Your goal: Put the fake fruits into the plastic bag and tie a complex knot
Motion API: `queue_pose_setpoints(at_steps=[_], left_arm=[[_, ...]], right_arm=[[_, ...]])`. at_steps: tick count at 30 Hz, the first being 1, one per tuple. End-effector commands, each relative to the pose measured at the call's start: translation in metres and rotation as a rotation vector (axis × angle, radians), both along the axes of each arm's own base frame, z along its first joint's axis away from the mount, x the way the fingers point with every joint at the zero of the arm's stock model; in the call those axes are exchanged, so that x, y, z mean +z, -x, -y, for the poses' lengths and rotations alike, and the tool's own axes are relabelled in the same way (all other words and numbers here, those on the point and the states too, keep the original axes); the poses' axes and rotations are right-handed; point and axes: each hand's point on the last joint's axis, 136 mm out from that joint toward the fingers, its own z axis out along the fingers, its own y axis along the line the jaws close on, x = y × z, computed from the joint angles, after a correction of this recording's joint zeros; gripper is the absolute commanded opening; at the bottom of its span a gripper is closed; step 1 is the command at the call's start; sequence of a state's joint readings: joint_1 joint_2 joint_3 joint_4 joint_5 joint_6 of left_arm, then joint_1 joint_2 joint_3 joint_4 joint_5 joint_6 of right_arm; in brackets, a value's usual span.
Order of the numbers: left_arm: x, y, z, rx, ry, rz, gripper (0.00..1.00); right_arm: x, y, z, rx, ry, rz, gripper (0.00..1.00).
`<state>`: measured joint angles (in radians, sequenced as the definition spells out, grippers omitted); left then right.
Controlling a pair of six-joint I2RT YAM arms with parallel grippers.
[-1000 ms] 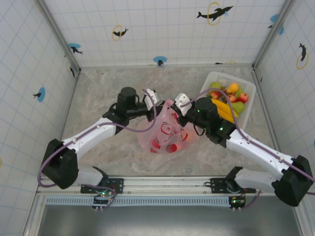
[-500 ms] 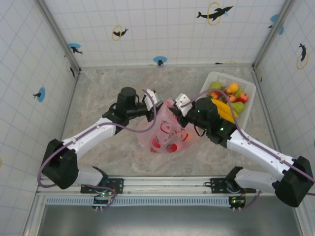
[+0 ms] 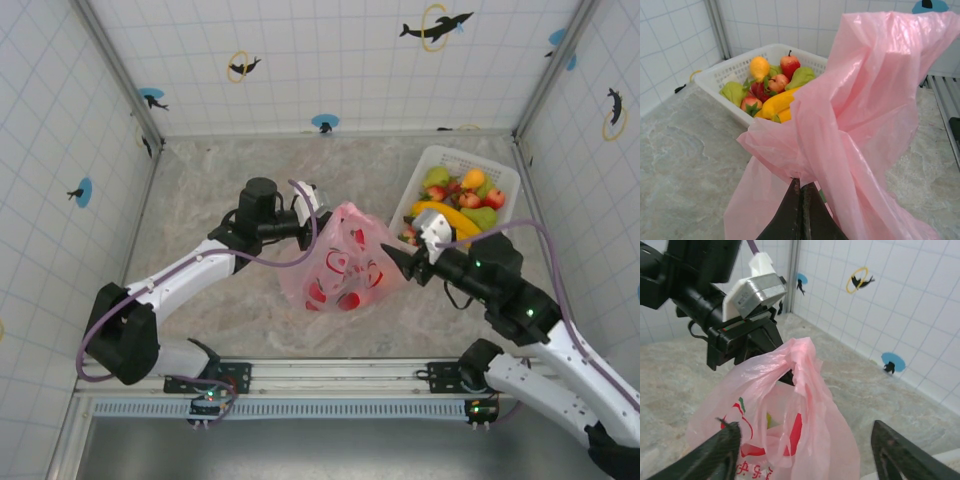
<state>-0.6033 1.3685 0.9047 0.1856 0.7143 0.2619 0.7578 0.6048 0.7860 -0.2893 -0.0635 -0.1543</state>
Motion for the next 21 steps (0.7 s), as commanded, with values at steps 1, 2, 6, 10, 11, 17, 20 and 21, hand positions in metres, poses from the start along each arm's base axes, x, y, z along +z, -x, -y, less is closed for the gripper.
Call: queue_pose_setpoints(at_steps=[1,2,6,10,11,17,20,21], left_arm=[[0.016,0.006,0.002,-0.031,0.030,-0.011,0.00],[0.017,0.007,0.002,-0.031,0.030,-0.010,0.00],[0.019,0.008,0.002,-0.036,0.033,-0.007,0.00],[0.019,0.009,0.002,-0.040,0.034,-0.008,0.00],[0.018,0.008,0.002,-0.040,0.033,-0.009,0.00],[0.017,0.008,0.002,-0.040,0.030,-0.009,0.00],[0.018,0.009,0.002,-0.042,0.030,-0.008,0.00],[0.018,0.008,0.002,-0.040,0.030,-0.007,0.00]], right_arm=[[-0.036,0.012,-0.006,0.050,-0.052,-0.130,0.60],[-0.040,0.013,-0.011,0.071,-0.081,-0.143,0.59],[-0.044,0.013,-0.030,0.145,-0.185,-0.142,0.53],[-0.051,0.004,-0.044,0.169,-0.203,-0.114,0.52],[-0.053,0.001,-0.045,0.163,-0.195,-0.110,0.51],[-0.058,-0.020,-0.047,0.109,-0.149,-0.094,0.51],[-0.058,-0.031,-0.045,0.076,-0.139,-0.086,0.52],[-0.056,-0.034,-0.044,0.070,-0.141,-0.081,0.51]])
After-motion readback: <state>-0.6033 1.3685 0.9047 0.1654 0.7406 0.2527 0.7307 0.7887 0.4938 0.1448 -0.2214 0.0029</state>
